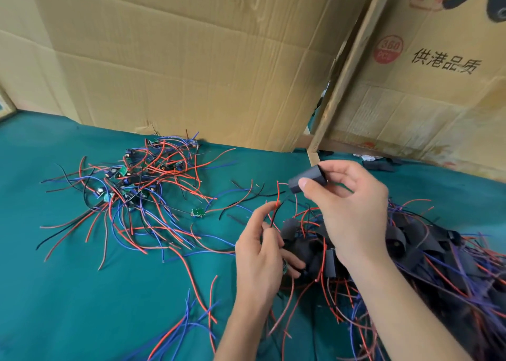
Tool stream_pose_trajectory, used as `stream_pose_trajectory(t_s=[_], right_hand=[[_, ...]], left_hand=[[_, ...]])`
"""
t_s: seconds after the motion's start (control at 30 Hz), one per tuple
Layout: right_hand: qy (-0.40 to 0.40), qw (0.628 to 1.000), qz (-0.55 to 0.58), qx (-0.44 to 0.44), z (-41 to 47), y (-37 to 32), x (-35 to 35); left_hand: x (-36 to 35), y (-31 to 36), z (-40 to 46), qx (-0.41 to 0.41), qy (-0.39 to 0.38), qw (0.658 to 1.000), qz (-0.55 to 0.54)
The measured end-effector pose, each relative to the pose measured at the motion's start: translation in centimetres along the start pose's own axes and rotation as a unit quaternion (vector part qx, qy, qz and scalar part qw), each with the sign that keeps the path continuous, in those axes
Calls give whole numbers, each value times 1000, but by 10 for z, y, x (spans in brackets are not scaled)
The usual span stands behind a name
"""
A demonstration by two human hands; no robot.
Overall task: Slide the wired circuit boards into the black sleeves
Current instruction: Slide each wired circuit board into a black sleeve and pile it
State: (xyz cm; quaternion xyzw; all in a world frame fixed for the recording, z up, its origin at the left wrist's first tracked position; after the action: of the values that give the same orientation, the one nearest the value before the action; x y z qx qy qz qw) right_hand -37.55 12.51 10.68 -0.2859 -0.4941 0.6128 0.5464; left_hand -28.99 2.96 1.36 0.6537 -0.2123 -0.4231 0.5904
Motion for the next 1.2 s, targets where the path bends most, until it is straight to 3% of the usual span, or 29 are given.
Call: stream_pose_trajectory(t_s=[0.23,0.43,0.53,0.63,0.8,1.03,1.2], right_hand=[[6,979,179,-100,2,16,-10],[-47,965,224,-124,-2,11,-14],[-28,958,260,-117,0,10,-6],[31,978,199,-60,-1,7,10],[23,998,60,11,-11,6,7],[-22,998,-59,-6,-13,10,-10],[-109,987,-48,-103,-10,17,-22]], left_hand=[[1,2,0,9,2,999,-44],[3,0,2,15,13,998,-57],[5,-1,3,17,24,998,-59],[7,0,2,12,45,997,-62],[7,-2,3,9,54,997,-63],[7,-2,2,0,46,997,-62],[8,1,3,-41,29,997,-61]])
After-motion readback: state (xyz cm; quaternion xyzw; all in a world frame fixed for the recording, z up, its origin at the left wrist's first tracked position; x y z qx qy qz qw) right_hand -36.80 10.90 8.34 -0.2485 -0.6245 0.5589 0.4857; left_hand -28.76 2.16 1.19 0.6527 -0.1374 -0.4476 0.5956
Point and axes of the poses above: each hand's wrist, its own z-axis towards the middle knuckle, its own x-axis out of the back of the hand, y = z × x, the point moved 5 cm from there along z, towards the middle knuckle, and after that the axes turned 7 degrees about -y, right-handed, at the moved point
